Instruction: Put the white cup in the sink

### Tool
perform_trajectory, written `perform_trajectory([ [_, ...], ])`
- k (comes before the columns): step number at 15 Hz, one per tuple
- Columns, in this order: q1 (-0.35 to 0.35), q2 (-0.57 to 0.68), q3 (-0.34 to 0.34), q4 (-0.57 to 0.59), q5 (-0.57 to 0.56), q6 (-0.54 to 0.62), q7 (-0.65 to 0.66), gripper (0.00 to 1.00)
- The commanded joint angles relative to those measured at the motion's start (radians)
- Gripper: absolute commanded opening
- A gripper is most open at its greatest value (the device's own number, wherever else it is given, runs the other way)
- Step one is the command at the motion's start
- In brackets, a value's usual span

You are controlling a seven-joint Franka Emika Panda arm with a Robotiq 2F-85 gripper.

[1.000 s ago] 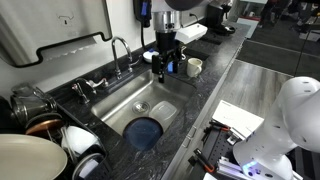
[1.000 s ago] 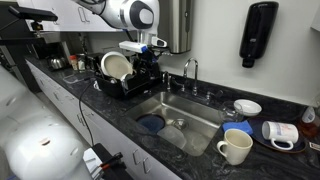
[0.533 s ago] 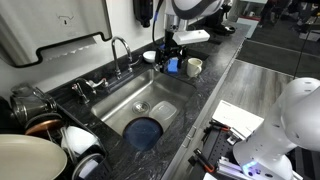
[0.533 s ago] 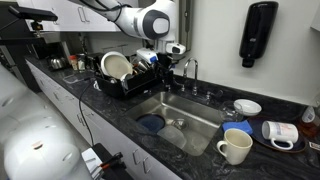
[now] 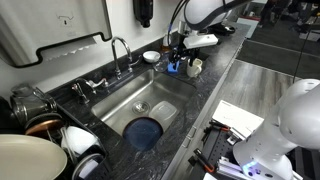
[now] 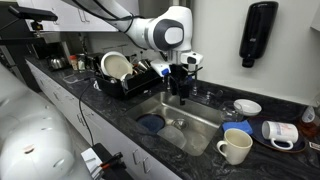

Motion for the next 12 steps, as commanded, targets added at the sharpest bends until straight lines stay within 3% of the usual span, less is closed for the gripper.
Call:
perform_trajectory([
  [1,-0.056,-0.019,-0.018,-0.040,-0.088,-0.016,0.022,1.00],
  [2,-0.031,-0.001,-0.011,-0.011,-0.051,-0.007,0.008,1.00],
  [7,-0.051,-0.003,-0.024,-0.023,-0.071,-0.008,0.008,1.00],
  [12,-0.071,-0.001,-0.072,-0.038,0.003,0.061,0.021,1.00],
])
